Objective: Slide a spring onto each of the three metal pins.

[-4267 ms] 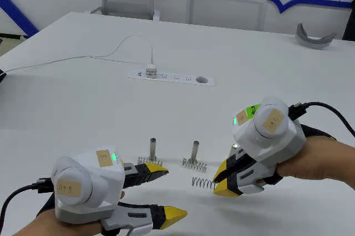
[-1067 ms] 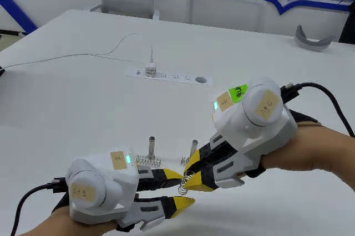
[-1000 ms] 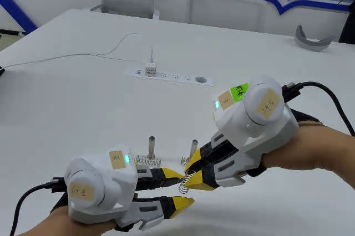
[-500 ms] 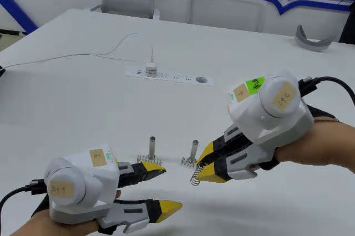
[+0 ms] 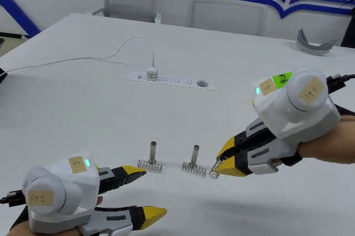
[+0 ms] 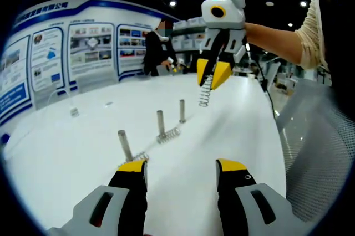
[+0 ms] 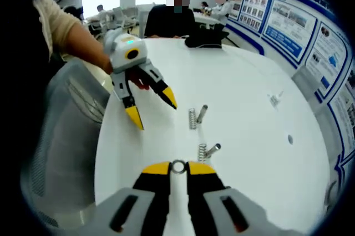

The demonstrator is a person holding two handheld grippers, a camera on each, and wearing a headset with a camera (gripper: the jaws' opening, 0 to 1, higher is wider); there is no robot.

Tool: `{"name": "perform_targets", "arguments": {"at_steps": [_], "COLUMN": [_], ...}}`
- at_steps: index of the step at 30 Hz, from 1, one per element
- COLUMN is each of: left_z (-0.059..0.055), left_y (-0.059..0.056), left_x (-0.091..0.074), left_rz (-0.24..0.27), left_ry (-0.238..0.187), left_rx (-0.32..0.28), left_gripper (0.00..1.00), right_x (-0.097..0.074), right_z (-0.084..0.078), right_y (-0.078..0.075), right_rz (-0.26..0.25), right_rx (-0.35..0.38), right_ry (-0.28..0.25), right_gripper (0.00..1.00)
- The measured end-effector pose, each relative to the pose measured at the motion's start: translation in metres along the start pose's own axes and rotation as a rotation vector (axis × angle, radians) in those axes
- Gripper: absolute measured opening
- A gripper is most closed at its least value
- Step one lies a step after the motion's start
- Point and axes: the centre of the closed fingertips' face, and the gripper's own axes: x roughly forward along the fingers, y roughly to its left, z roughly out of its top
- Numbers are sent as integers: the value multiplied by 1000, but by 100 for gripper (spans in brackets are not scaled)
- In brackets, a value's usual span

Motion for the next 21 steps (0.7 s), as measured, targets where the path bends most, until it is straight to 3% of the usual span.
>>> {"name": "perform_targets", "arguments": {"at_steps": [14,21], "left_z": [-2,-2], "left_y": [7,9], "left_x": [-3,-3], "left_rz": [25,30], "left_ry": [-3,-4], "left_rx": [-14,-19], "left_gripper": [54,55], "right_x": [-29,-28], "right_z": [-15,-23], "right_y": [-35,-52], "right_rz": [-109,-161], "right_rx": [55,75], "right_ry": [28,62], "right_gripper": [12,12]}}
